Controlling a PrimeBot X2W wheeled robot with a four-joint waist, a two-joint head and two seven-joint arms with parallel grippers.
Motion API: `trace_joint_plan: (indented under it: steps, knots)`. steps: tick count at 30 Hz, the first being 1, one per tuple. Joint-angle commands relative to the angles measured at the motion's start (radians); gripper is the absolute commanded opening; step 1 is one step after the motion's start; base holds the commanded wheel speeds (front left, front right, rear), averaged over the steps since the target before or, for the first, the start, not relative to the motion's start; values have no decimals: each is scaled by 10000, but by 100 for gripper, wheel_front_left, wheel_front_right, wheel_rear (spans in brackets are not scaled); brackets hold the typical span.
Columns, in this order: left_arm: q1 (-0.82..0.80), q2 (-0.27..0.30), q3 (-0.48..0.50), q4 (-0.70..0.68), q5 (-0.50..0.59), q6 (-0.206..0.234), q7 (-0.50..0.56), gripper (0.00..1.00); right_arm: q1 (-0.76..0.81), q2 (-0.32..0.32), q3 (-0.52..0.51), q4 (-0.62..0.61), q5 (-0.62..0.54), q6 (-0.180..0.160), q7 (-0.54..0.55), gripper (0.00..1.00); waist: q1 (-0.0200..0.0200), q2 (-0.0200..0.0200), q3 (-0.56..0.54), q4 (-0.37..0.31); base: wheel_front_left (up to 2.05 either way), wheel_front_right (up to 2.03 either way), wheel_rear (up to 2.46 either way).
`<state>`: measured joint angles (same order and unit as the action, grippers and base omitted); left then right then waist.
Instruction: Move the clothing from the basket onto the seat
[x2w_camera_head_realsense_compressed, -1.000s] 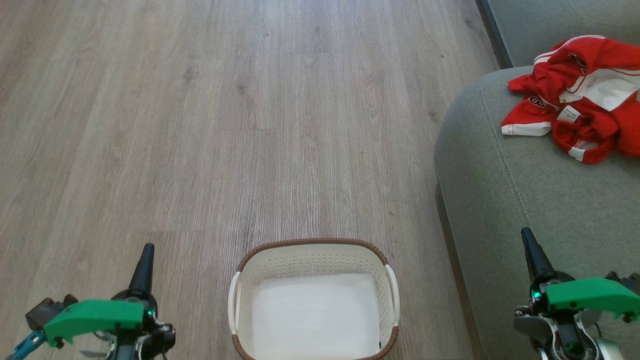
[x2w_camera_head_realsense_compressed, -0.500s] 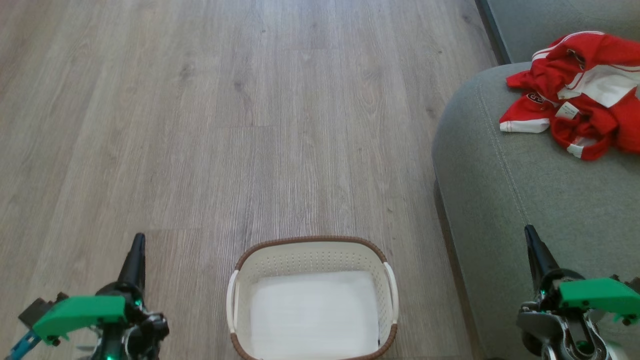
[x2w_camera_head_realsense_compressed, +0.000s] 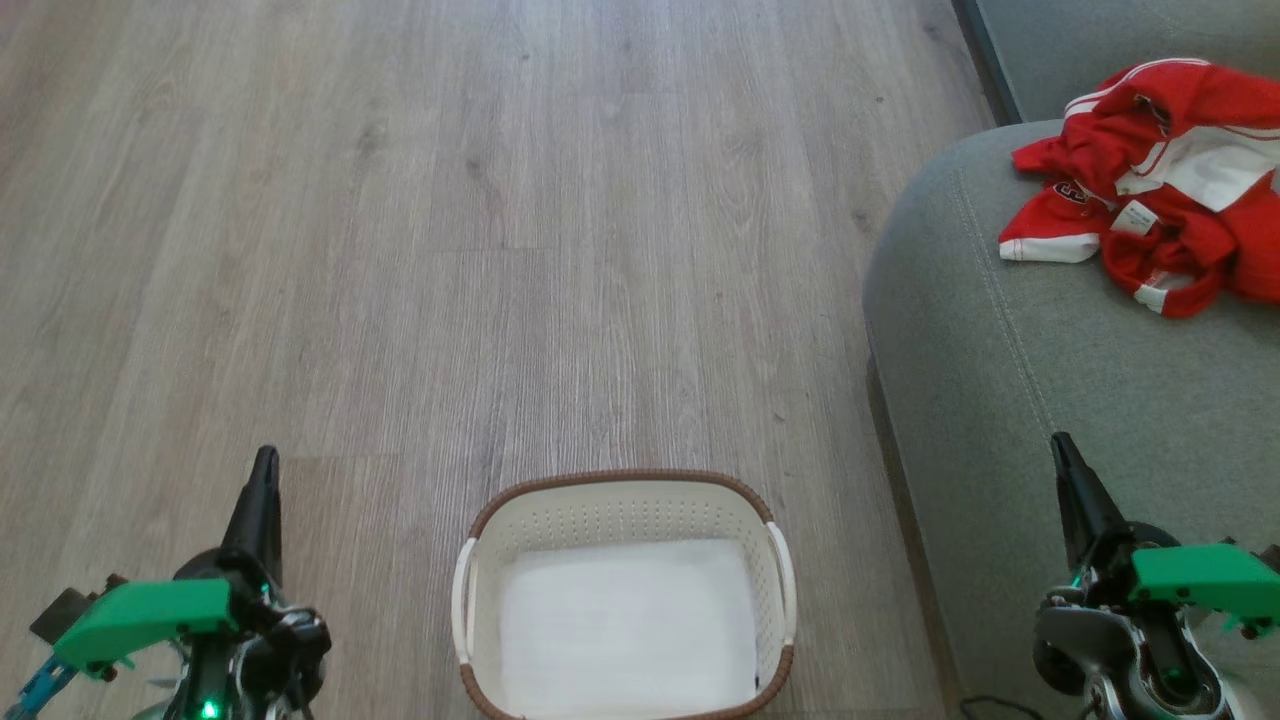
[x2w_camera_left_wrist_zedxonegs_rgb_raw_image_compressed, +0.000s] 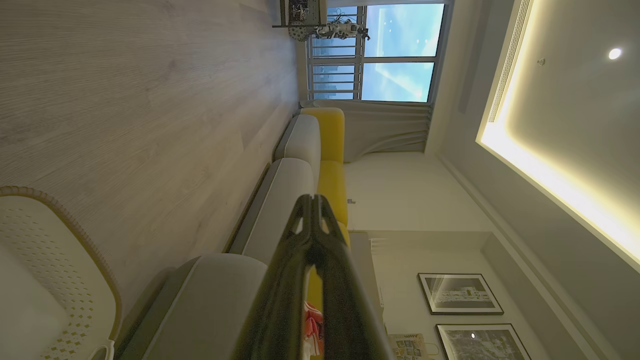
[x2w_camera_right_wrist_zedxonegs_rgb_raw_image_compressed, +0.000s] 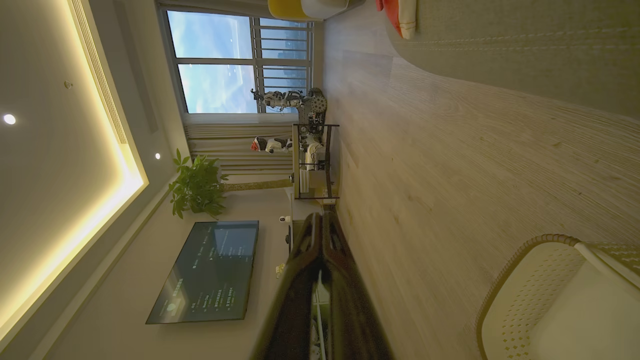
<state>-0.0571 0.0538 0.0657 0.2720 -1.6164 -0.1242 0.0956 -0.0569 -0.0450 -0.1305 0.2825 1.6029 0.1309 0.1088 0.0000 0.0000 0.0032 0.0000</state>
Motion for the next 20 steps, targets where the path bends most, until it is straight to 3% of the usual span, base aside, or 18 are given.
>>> trace_joint_plan:
  steps: [1,20]
  knots:
    - [-499,70,340,-270,-39,-65,63,0,-511,-53,166,-377,57,-2,44,0,0,0,-1,1,0,0,0]
    - [-501,45,375,-269,-10,-65,91,0,-511,-52,167,-377,57,-2,44,0,0,0,-1,1,0,0,0]
